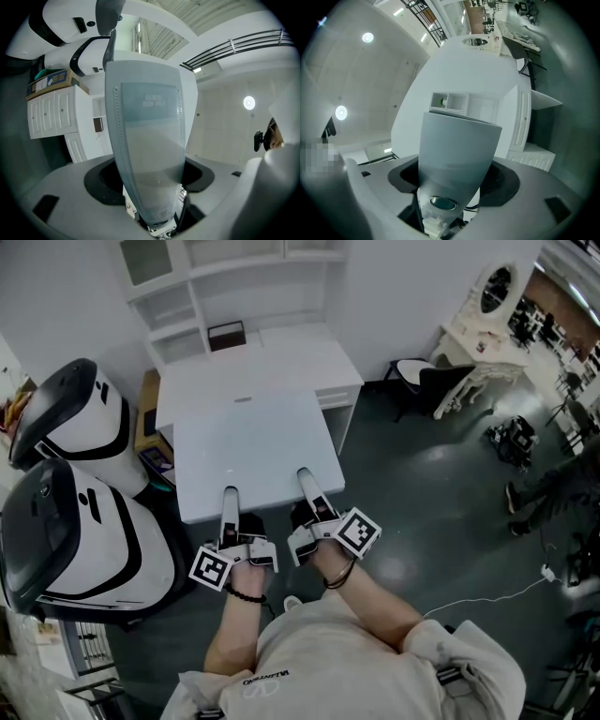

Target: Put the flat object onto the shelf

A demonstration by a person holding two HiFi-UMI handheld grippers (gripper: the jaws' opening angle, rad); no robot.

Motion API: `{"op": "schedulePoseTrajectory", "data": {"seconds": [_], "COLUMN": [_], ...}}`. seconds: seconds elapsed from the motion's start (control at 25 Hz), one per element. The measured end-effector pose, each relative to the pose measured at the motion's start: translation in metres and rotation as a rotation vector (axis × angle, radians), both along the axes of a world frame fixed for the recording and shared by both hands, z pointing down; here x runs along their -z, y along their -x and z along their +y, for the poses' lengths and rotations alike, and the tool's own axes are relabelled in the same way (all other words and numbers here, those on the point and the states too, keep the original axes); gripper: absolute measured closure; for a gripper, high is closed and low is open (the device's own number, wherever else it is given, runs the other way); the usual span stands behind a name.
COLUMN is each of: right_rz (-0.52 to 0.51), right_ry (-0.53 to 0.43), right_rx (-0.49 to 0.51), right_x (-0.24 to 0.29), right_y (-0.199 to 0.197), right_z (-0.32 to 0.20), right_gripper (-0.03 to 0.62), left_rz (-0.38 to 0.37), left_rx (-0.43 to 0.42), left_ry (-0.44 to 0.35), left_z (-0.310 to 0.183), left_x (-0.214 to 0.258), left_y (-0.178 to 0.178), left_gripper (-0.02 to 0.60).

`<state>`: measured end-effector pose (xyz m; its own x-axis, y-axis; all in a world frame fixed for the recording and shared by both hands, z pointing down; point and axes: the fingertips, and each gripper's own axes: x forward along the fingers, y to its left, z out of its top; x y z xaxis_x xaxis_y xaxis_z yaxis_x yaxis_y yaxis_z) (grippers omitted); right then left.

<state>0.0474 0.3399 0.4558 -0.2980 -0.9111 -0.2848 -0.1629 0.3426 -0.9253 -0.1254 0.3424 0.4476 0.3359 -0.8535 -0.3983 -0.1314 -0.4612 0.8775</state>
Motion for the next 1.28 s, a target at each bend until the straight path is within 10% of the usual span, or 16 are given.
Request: {"op": "schedulePoseTrajectory", "data": {"seconds": [0.52, 1.28], "right_rz": [0.0, -0.018], "right_ry": [0.015, -0.002], "right_rx": [0.003, 0.121], "right_x": [-0.005, 0.009], "right_y": [0.0, -0.055], "right_z": [-0.058, -0.271], "right_gripper": [0.26, 0.26], "left_rz": [0.01, -0.008], "left_rx": [-0.004, 0.114], "left_ry": [0.013, 0.012], "left_z": [-0.057, -0.249], "left_x": [-0.004, 0.009], "left_y": [-0.002, -0.058], "left_gripper": [0.262, 0.262]}}
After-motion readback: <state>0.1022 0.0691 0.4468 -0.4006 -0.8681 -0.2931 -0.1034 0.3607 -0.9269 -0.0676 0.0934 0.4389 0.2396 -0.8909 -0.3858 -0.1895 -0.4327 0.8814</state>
